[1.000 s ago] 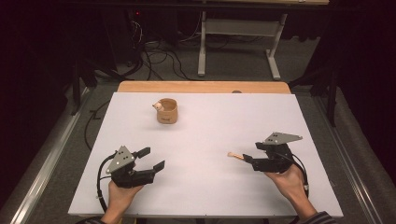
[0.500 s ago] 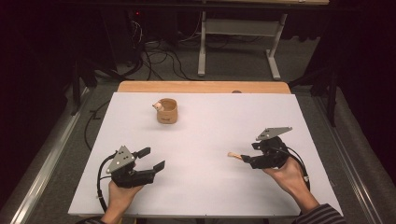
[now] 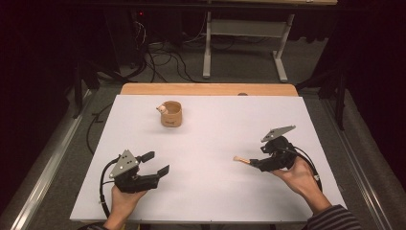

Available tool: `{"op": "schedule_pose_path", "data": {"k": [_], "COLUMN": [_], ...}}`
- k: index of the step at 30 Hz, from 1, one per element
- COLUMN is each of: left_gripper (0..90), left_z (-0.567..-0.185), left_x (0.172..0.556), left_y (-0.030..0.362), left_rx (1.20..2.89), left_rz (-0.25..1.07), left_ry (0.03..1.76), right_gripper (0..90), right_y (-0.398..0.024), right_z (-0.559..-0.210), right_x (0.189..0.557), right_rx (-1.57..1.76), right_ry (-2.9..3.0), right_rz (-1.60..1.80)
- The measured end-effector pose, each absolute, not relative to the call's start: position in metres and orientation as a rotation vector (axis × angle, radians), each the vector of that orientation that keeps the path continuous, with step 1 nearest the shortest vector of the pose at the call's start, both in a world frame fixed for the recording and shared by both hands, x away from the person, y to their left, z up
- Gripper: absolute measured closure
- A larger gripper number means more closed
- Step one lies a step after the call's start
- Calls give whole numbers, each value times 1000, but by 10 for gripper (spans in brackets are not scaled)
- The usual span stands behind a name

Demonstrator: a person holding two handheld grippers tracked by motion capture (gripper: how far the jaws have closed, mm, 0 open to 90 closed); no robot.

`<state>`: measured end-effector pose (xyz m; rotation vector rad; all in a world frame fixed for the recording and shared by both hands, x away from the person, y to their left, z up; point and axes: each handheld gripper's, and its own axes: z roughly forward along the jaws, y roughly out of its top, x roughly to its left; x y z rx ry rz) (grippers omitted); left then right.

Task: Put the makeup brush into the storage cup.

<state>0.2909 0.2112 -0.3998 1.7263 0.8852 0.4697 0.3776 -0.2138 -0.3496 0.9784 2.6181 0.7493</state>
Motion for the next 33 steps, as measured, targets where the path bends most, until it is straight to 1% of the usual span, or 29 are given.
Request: {"op": "schedule_pose_path", "data": {"k": [6, 14, 18, 22, 33], "left_gripper": [259, 259, 260, 260, 260], "left_z": [-400, -400, -400, -400, -400], "left_x": [291, 291, 291, 291, 291], "left_y": [211, 211, 211, 211, 211], "left_rx": [1728, 1728, 1728, 1725, 1725], "left_rz": [471, 473, 473, 473, 474], "left_ry": [885, 885, 886, 888, 886], "right_gripper": [415, 427, 465, 496, 519], "right_y": [-213, -211, -209, -208, -208], "right_z": [-348, -355, -361, -362, -367], "right_x": [382, 389, 392, 392, 395], "right_rx": [968, 986, 965, 968, 976], "right_ry": [2655, 2691, 2721, 2739, 2760], "right_rz": [649, 541, 480, 474, 443]}}
